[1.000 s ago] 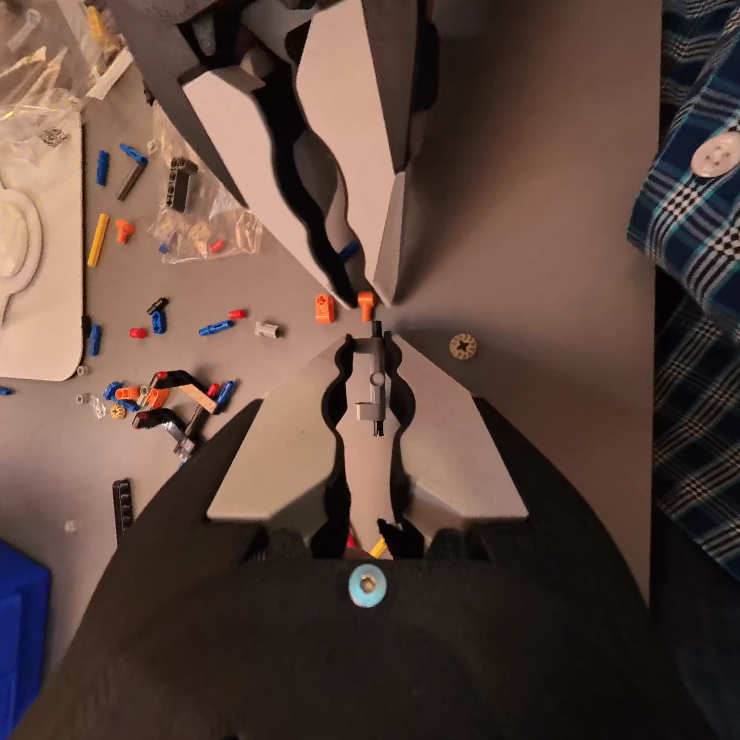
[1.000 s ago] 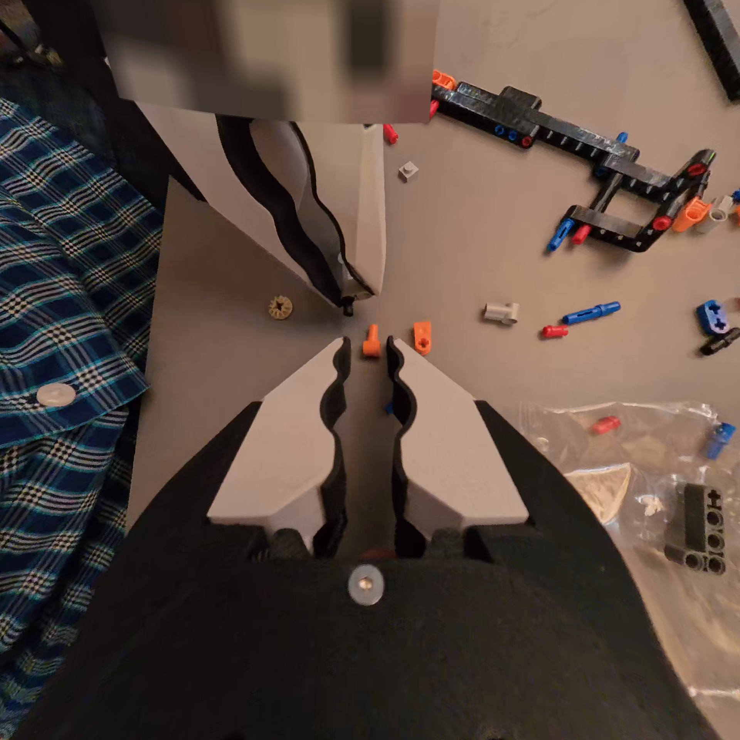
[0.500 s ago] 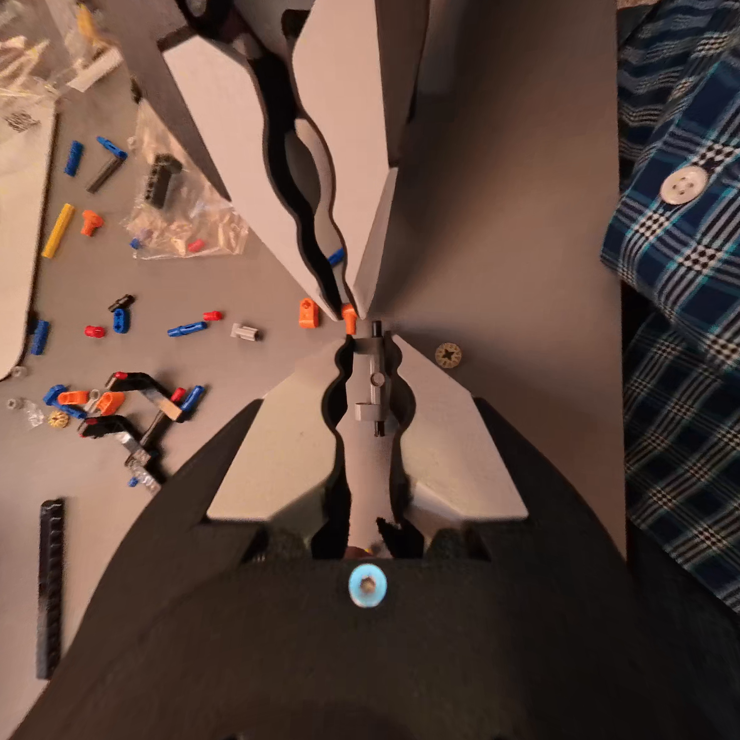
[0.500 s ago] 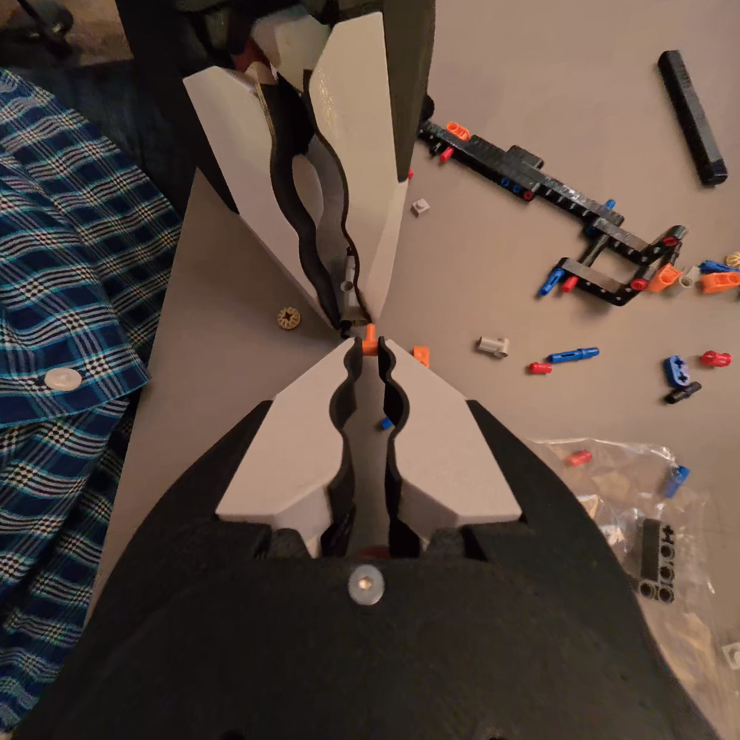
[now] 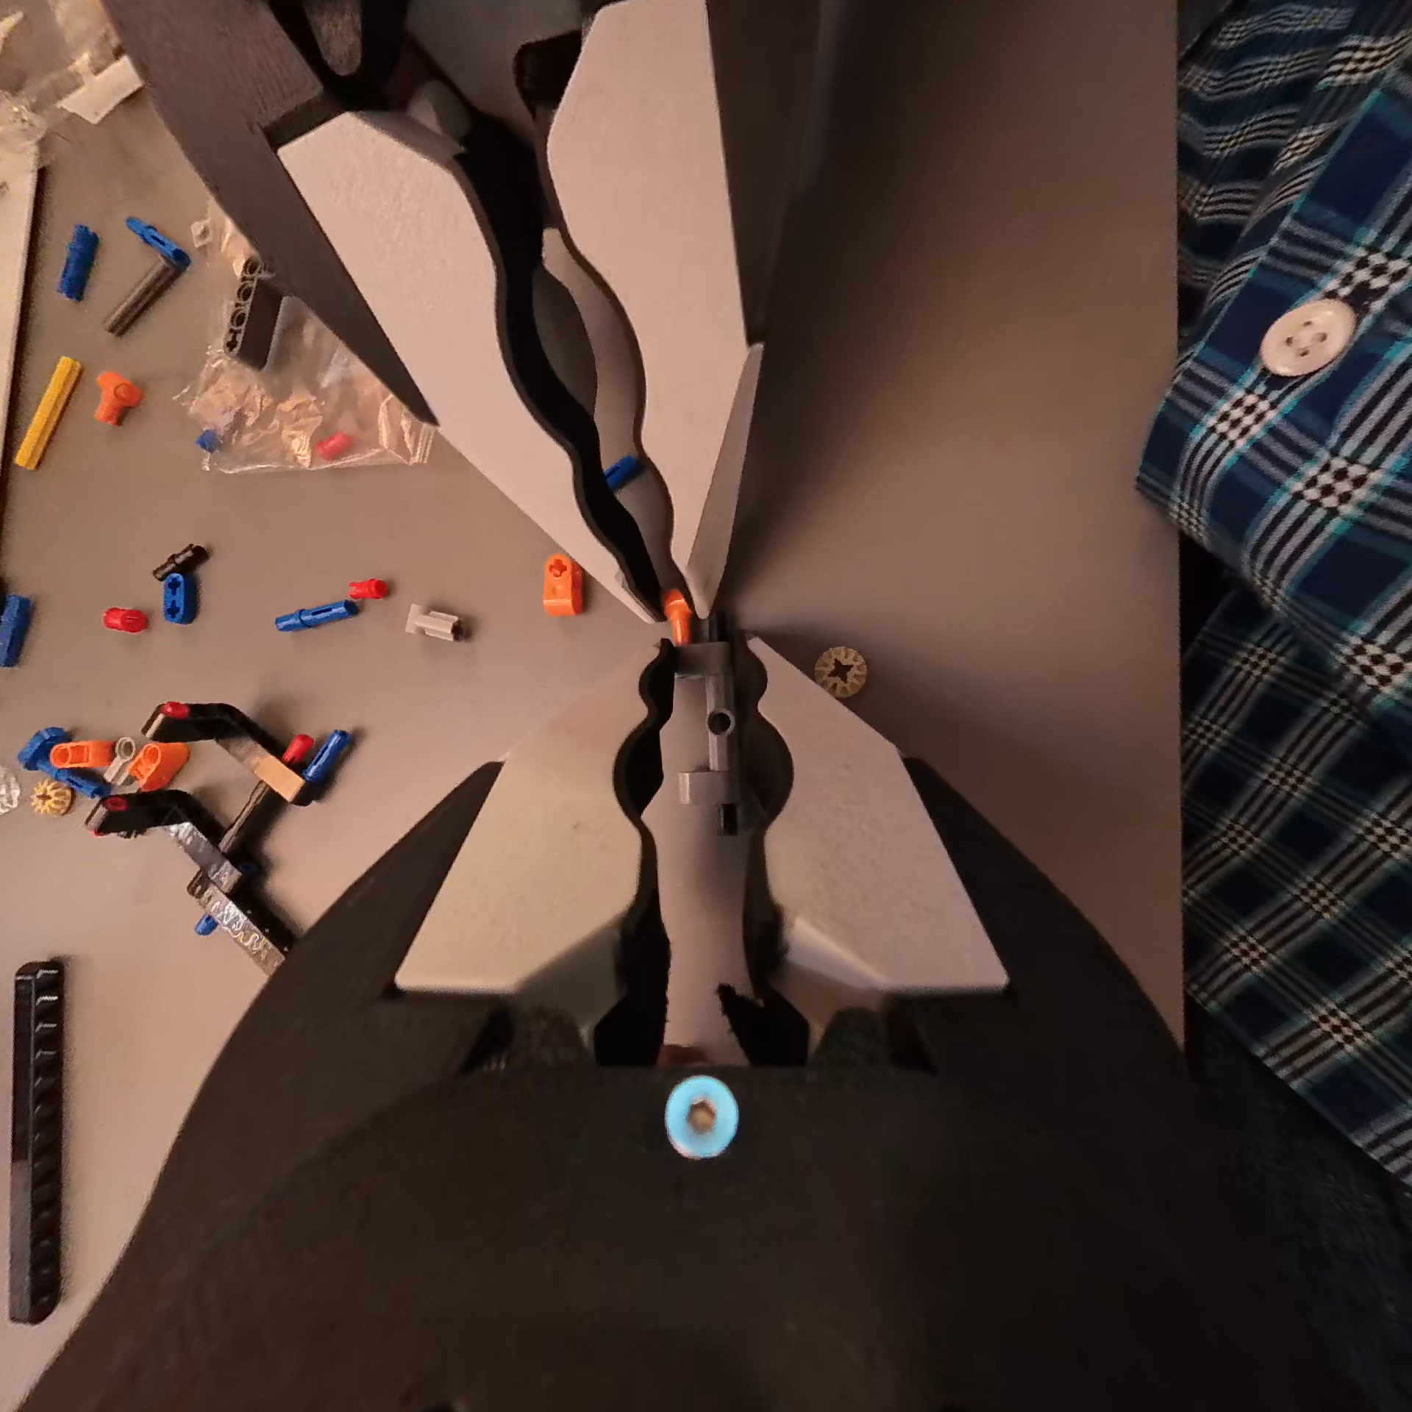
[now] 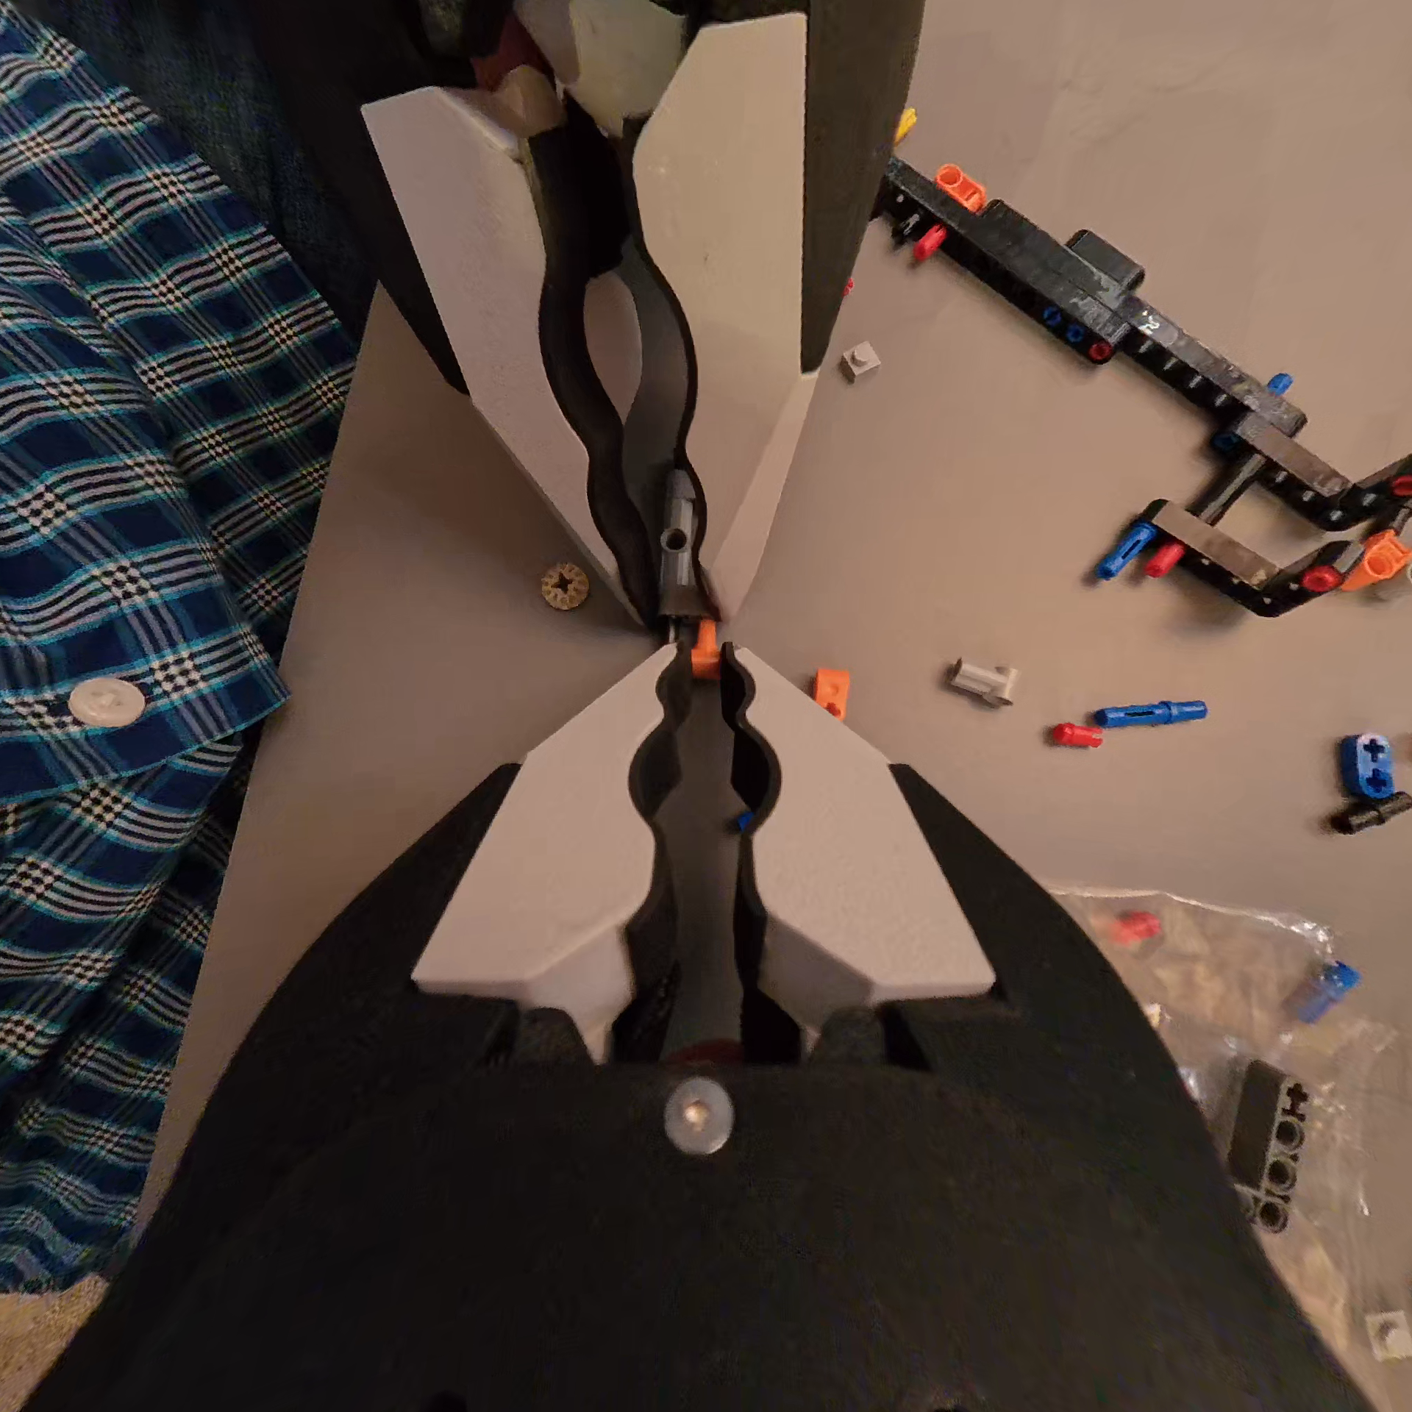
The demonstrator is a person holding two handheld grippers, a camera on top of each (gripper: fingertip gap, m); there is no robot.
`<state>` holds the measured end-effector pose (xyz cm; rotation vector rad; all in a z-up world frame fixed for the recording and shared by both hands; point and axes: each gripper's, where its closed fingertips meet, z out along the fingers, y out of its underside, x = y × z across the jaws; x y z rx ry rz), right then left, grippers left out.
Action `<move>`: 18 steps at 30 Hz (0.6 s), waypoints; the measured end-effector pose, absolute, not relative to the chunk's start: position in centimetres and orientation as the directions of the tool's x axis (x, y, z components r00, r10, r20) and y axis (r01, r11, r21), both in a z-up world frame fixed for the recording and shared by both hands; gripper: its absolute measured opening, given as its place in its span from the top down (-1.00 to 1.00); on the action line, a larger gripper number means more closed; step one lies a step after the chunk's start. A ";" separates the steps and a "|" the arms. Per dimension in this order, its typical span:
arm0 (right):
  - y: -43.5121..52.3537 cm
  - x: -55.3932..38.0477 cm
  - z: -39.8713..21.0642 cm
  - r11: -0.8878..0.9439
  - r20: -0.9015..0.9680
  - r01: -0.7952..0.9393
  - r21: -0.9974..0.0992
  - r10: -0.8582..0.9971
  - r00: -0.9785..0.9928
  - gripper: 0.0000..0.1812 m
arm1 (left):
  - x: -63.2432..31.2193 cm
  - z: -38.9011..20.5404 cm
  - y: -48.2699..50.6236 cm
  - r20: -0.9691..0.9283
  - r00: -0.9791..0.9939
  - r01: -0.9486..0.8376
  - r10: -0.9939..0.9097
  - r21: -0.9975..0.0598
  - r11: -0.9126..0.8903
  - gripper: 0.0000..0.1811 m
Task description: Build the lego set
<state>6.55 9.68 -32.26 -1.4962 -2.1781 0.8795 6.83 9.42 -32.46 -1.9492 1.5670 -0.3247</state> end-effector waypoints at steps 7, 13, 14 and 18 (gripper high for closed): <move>9.7 6.5 -32.3 0.239 -0.078 0.702 -0.671 0.919 -0.387 0.94 | 5.9 -32.0 9.2 -0.151 0.289 -0.796 -0.945 -0.587 -0.149 0.76; 9.6 6.5 -32.3 0.238 -0.076 0.693 -0.681 0.918 -0.390 0.95 | 5.3 -32.5 8.9 -0.108 0.281 -0.817 -0.954 -0.547 -0.179 0.83; 9.5 6.5 -32.3 0.242 -0.072 0.692 -0.680 0.917 -0.392 0.95 | 5.4 -32.5 8.9 -0.100 0.280 -0.813 -0.955 -0.553 -0.180 0.90; 9.6 6.5 -32.3 0.269 -0.046 0.687 -0.675 0.914 -0.403 0.95 | 5.7 -32.6 8.8 -0.073 0.275 -0.801 -0.959 -0.569 -0.186 0.96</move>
